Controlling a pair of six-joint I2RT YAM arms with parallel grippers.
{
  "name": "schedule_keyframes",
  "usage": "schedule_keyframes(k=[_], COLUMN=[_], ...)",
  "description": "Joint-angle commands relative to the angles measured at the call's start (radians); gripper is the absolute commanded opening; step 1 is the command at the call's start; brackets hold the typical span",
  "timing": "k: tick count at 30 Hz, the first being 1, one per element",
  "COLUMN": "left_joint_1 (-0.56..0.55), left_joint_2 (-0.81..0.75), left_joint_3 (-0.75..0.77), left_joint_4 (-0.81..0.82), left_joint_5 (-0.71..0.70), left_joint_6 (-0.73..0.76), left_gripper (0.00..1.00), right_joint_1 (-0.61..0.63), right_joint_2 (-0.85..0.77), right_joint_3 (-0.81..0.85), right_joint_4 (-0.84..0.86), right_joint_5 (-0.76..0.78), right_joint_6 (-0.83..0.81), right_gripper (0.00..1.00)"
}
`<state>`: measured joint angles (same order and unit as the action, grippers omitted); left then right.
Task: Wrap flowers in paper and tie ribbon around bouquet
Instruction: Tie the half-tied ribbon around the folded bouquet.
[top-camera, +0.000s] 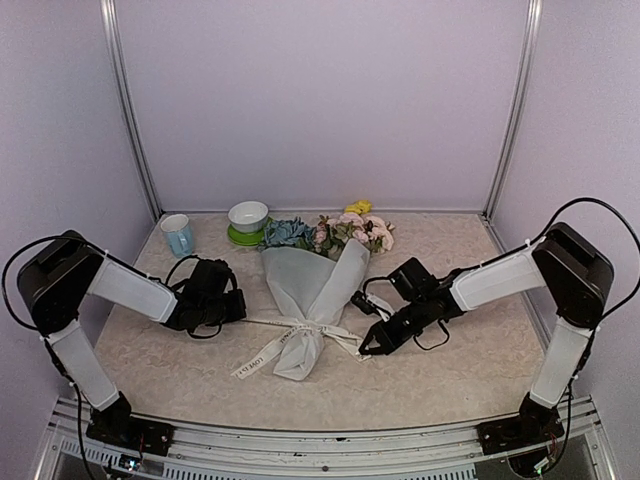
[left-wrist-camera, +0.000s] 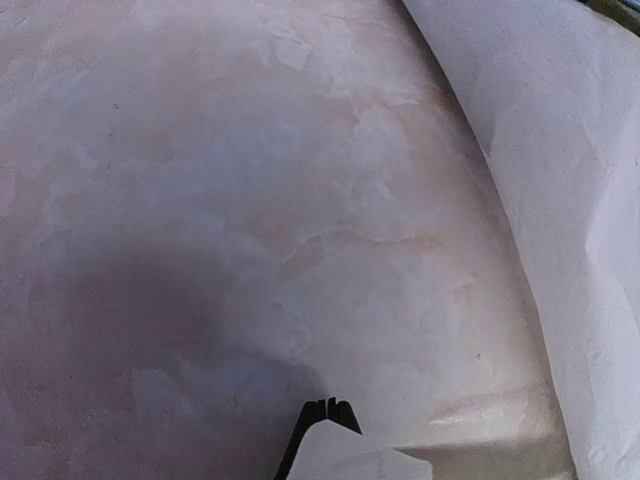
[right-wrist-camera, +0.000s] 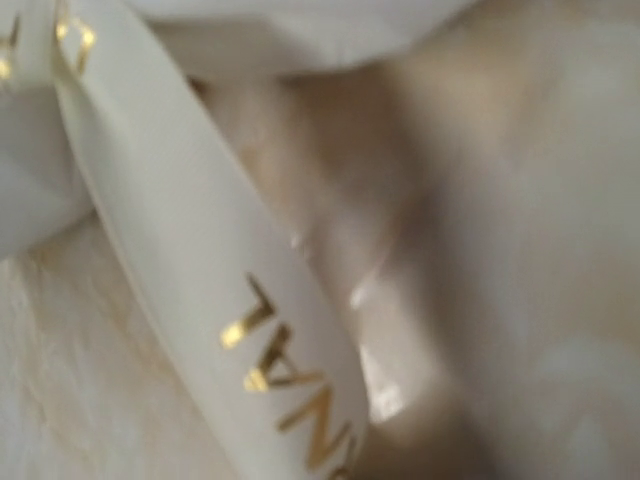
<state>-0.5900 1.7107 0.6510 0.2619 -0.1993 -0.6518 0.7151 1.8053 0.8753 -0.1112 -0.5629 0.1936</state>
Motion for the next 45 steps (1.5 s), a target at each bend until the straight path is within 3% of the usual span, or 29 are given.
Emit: schedule_keyframes(k=[1,24,45], left_joint_1=[0.032,0.079,0.089], left_joint_2=[0.026,-0.02,-0.061], left_joint_3=[-0.033,-0.097,-0.141], left_joint_4=[-0.113,-0.166,-0.205], left_joint_5=[0.001,-0.05,-0.078], left_joint_6=[-0.049,-0.051,-0.055], left_gripper=[0.0,0.0,0.0], right_joint_1=[-0.006,-0.051,-0.123], right_joint_2=[-0.037,-0.064,-0.059], right_joint_3=[-0.055,-0.232,-0.271], right_joint_4=[-0.093,-0.164,-0.202], right_joint_5=[0.019,0.013,0.048], right_joint_6=[0.007,0.115,0.087], right_gripper=[0.0,0.0,0.0])
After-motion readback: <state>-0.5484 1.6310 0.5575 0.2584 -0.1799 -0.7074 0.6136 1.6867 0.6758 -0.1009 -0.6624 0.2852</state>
